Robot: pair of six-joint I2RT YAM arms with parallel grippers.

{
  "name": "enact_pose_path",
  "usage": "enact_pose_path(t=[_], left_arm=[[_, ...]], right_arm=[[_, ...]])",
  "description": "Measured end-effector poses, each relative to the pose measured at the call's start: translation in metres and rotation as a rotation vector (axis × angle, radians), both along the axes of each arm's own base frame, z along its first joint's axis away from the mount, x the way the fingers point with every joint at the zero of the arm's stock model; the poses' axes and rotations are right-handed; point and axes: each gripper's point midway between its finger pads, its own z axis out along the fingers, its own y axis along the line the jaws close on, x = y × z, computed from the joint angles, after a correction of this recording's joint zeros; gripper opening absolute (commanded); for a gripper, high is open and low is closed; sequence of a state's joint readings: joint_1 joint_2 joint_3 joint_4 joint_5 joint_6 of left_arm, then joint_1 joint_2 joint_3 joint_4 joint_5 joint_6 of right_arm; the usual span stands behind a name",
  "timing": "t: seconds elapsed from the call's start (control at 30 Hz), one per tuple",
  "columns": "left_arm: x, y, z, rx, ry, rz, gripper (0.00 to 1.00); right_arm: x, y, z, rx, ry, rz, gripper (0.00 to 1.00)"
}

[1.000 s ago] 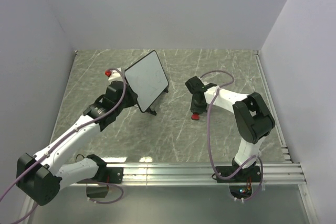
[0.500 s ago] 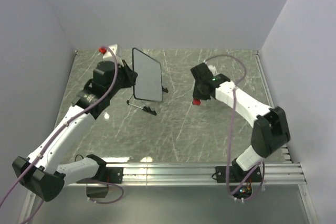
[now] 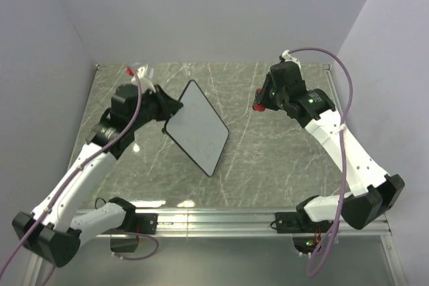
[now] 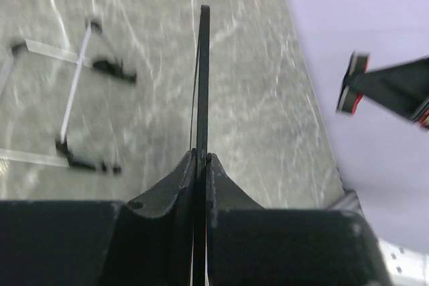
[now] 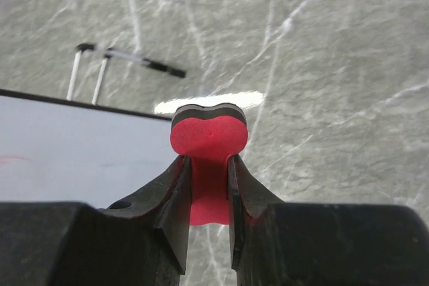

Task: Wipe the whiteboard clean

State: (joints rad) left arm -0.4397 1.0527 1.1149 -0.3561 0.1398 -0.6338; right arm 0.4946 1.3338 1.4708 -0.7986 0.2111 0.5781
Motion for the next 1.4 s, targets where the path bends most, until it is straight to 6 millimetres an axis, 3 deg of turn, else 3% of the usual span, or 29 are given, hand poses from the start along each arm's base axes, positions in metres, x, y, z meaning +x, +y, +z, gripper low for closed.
enact_pose_path(t=[0.17,0.33,0.47,0.6,0.83,0.93,1.13,1.3,1.4], left_arm=[[-0.043,0.007,-0.052,-0.083,0.118,-0.01,0.01],[-0.067,0.012,-0.089,-0.182,0.208,0.019,0.01],[-0.072,0.016,-0.101,-0.221,0.233,0.056,0.01],[-0.071,0.019,-0.112,-0.225,0.251,0.09,0.01],[-0.07,0.023,-0.124,-0.212,0.263,0.12,0.01],[-0.068,0.023,-0.124,-0.21,0.254,0.124,0.0],[-0.062,0.023,-0.122,-0.177,0.253,0.131,0.0],[-0.052,0.028,-0.119,-0.087,0.259,0.152,0.0],[-0.044,0.028,-0.118,-0.026,0.27,0.146,0.01]], right_arm=[[-0.019,0.02,0.003,0.114,-0.014,0.122,0.0],[-0.032,0.056,0.003,0.243,-0.009,0.279,0.0],[-0.034,0.09,0.005,0.312,-0.008,0.386,0.0],[-0.051,0.136,0.0,0.353,0.015,0.51,0.0],[-0.082,0.225,-0.043,0.376,0.16,0.637,0.0],[-0.095,0.252,-0.06,0.388,0.212,0.655,0.0],[-0.096,0.259,-0.082,0.371,0.239,0.597,0.0],[-0.096,0.232,-0.117,0.337,0.244,0.496,0.0],[-0.089,0.224,-0.124,0.343,0.231,0.457,0.0]])
